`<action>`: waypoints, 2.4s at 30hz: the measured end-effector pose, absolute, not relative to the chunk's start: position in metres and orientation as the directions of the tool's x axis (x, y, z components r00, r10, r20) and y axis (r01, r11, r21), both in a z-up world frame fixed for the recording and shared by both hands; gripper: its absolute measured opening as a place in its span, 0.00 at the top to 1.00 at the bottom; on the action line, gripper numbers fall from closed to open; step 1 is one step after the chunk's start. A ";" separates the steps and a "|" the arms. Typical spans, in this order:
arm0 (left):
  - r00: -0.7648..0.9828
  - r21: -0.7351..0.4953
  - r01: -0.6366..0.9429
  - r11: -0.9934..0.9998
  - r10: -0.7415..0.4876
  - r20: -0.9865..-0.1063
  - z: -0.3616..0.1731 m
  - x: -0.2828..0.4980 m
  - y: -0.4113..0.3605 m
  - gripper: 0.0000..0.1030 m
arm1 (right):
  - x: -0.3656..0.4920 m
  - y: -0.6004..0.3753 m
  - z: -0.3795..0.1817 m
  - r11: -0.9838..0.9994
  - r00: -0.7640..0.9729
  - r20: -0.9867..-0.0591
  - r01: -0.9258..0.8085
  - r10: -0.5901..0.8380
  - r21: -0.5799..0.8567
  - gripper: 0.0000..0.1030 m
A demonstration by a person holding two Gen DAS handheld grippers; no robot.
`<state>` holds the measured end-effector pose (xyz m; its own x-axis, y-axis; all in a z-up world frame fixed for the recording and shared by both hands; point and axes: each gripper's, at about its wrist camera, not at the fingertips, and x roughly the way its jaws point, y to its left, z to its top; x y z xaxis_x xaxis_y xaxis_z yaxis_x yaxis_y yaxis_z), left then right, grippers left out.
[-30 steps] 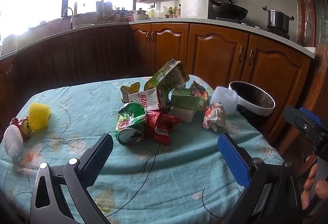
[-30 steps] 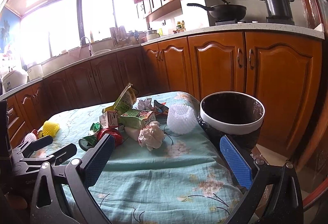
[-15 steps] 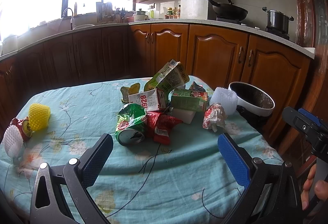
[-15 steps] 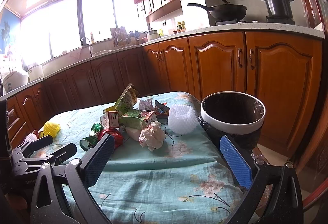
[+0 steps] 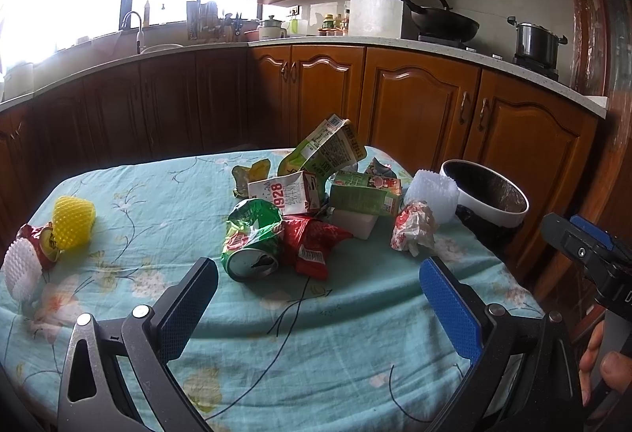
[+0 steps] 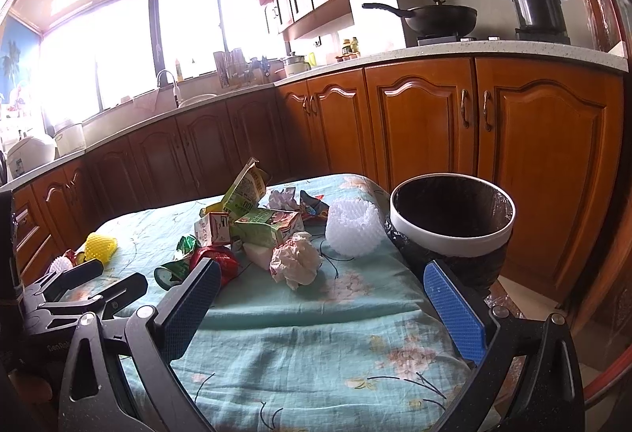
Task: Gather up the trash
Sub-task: 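Grasp the red chip bag with the left tool while the right tool grasps the crumpled white plastic bag, then carry both items over the black bin and open both tools to drop them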
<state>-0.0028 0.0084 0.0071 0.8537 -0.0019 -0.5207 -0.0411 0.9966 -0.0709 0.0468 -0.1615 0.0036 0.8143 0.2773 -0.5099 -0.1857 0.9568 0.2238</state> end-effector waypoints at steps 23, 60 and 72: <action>0.695 -0.161 -0.012 0.987 -0.108 -0.711 -0.034 0.095 0.026 0.36 | 0.120 -0.154 -0.044 0.897 0.634 -0.640 -0.240 0.434 0.370 0.27; 0.668 -0.210 0.119 0.970 -0.235 -0.706 -0.020 0.118 0.008 0.74 | 0.143 -0.185 -0.047 0.866 0.583 -0.647 -0.244 0.491 0.437 0.65; 0.659 -0.183 0.243 0.953 -0.300 -0.689 -0.007 0.150 -0.045 0.74 | 0.146 -0.246 -0.040 0.905 0.655 -0.649 -0.135 0.387 0.404 0.65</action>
<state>0.1505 -0.0453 -0.0072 0.6591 -0.3003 -0.6895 0.2429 0.9527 -0.1827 0.1460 -0.2456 -0.0398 0.6548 0.3874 -0.6490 -0.1349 0.9048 0.4040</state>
